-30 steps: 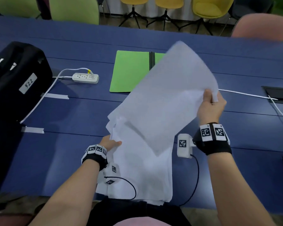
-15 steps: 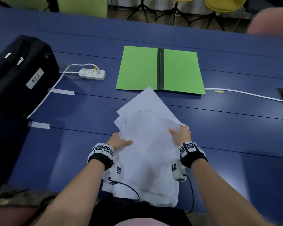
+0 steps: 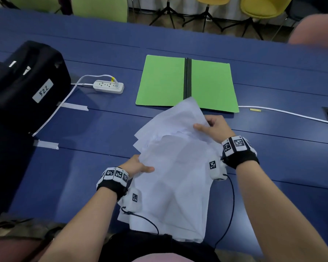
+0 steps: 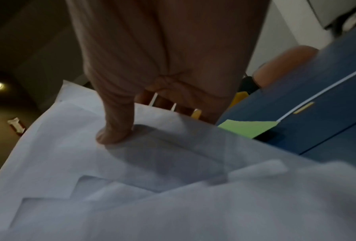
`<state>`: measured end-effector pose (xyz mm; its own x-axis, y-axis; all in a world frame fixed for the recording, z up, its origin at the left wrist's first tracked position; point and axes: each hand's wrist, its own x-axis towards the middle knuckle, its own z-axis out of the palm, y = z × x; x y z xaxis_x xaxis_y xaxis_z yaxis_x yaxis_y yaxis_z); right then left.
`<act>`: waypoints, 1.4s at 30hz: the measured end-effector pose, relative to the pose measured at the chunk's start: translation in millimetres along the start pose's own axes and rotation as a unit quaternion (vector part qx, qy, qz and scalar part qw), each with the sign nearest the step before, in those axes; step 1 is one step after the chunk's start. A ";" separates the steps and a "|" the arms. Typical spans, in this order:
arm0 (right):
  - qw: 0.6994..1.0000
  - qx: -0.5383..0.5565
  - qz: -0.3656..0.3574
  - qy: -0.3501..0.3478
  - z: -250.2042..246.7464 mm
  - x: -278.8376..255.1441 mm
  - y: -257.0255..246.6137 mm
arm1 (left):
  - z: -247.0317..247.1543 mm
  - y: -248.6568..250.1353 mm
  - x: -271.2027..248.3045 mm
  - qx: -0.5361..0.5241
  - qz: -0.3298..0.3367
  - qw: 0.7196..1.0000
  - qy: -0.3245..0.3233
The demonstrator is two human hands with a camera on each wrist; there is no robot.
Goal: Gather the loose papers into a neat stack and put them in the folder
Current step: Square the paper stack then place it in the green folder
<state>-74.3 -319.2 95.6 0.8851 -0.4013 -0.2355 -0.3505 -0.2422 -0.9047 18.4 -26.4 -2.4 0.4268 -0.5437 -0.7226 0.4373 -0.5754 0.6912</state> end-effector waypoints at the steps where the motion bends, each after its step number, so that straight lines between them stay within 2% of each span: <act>1: 1.000 -0.011 -0.003 0.005 1.0 -2.2 1.8 | -1.7 -3.4 2.6 -0.007 -0.003 1.000 -0.004; 3: 0.996 -0.035 -0.008 0.084 2.2 -1.0 9.3 | -2.2 -8.2 7.3 -0.012 -0.006 1.000 -0.010; 6: 0.972 -0.041 -0.024 0.229 -1.0 1.4 13.8 | -7.5 -18.9 20.4 -0.020 -0.012 1.000 0.004; 9: 0.939 -0.010 -0.045 0.340 -10.3 -3.7 0.4 | -1.5 -11.3 13.3 -0.010 -0.027 0.999 0.030; 11: 0.906 0.026 -0.085 0.413 -20.6 -11.2 -17.2 | 6.5 -3.9 2.6 -0.012 -0.025 0.999 0.047; 14: 0.859 0.079 -0.112 0.494 -38.0 -17.7 -31.5 | 12.9 -7.0 3.7 -0.005 -0.020 0.995 0.098; 16: 0.851 0.103 -0.088 0.507 -42.8 -18.3 -28.4 | 14.8 -11.8 4.5 0.000 -0.028 0.991 0.130; 20: 0.882 0.094 -0.017 0.461 -20.1 -30.6 0.4 | 16.1 -15.5 6.9 -0.033 -0.053 0.989 0.130; 22: 0.899 0.066 0.050 0.430 0.5 -42.5 26.0 | 12.5 -16.8 9.4 -0.041 -0.080 0.988 0.127; 26: 0.916 0.035 0.174 0.361 37.9 -66.6 68.7 | 0.4 -24.2 24.2 -0.104 -0.101 0.987 0.074; 29: 0.937 0.008 0.213 0.276 55.9 -72.8 94.7 | 1.0 -29.8 29.3 -0.078 -0.111 0.987 0.084; 31: 0.949 0.000 0.262 0.176 65.4 -74.1 103.6 | 11.3 -17.5 16.3 -0.014 -0.095 0.991 0.089; 32: 0.945 -0.003 0.292 0.147 67.9 -74.5 109.1 | 16.3 -12.5 12.0 0.029 -0.072 0.993 0.092; 33: 0.937 -0.018 0.318 0.144 68.2 -75.2 114.8 | 18.9 -12.9 15.4 0.062 -0.054 0.991 0.104; 34: 0.924 -0.041 0.341 0.169 66.0 -77.1 118.3 | 21.5 -11.1 13.7 0.075 -0.039 0.990 0.109; 36: 0.904 -0.034 0.357 0.231 57.9 -83.4 123.0 | 19.6 -11.0 12.5 0.043 -0.024 0.994 0.101; 38: 0.914 0.079 0.333 0.220 47.4 -91.2 128.8 | 14.0 -9.1 8.9 -0.010 -0.005 0.998 0.066; 40: 0.923 0.222 0.286 0.130 38.5 -99.5 133.4 | 12.7 -1.7 0.6 -0.051 0.012 0.998 0.045; 42: 0.924 0.290 0.247 0.018 34.1 -109.9 126.6 | 14.4 7.8 -7.3 -0.102 0.044 0.994 0.009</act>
<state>-205.4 -275.7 -5.1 0.6458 -0.3689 -0.6685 -0.4769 0.4889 -0.7305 7.3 -35.7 8.2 0.4836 -0.5744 -0.6604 0.5487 -0.3889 0.7401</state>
